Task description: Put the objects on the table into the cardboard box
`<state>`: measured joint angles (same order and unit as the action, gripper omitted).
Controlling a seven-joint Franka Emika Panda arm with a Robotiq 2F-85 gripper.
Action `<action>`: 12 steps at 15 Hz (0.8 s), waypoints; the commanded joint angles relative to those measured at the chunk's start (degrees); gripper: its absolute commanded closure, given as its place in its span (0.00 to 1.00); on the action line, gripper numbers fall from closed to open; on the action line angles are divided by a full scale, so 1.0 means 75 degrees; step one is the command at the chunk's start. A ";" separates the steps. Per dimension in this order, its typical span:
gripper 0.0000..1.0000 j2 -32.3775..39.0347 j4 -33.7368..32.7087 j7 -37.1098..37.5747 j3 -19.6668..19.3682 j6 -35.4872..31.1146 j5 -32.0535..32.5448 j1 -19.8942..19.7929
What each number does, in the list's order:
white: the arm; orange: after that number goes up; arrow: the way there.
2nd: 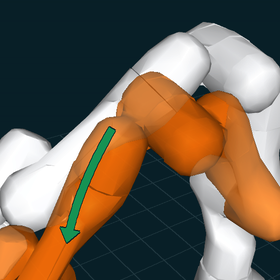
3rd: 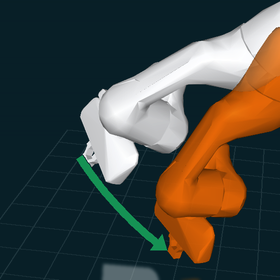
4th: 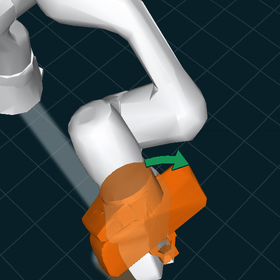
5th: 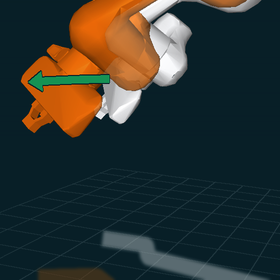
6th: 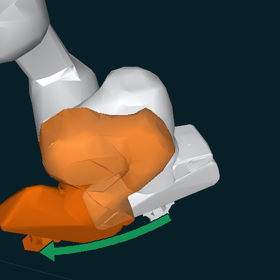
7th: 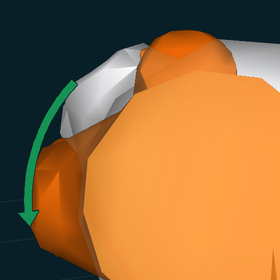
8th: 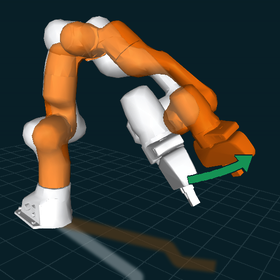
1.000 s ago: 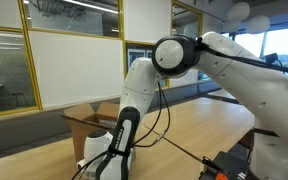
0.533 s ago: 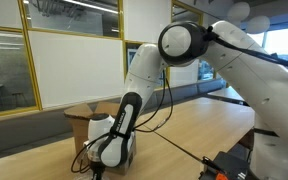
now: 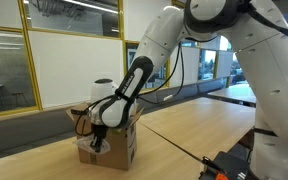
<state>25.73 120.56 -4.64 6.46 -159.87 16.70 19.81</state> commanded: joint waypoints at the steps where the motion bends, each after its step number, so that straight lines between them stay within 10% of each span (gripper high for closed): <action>1: 0.87 -0.1332 0.0382 0.0136 -0.0110 0.0544 0.0072 -0.0262; 12: 0.87 -0.2195 -0.0388 0.0171 -0.0545 0.1488 0.0939 -0.1243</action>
<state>9.10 120.06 -4.28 2.98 -150.44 20.96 12.25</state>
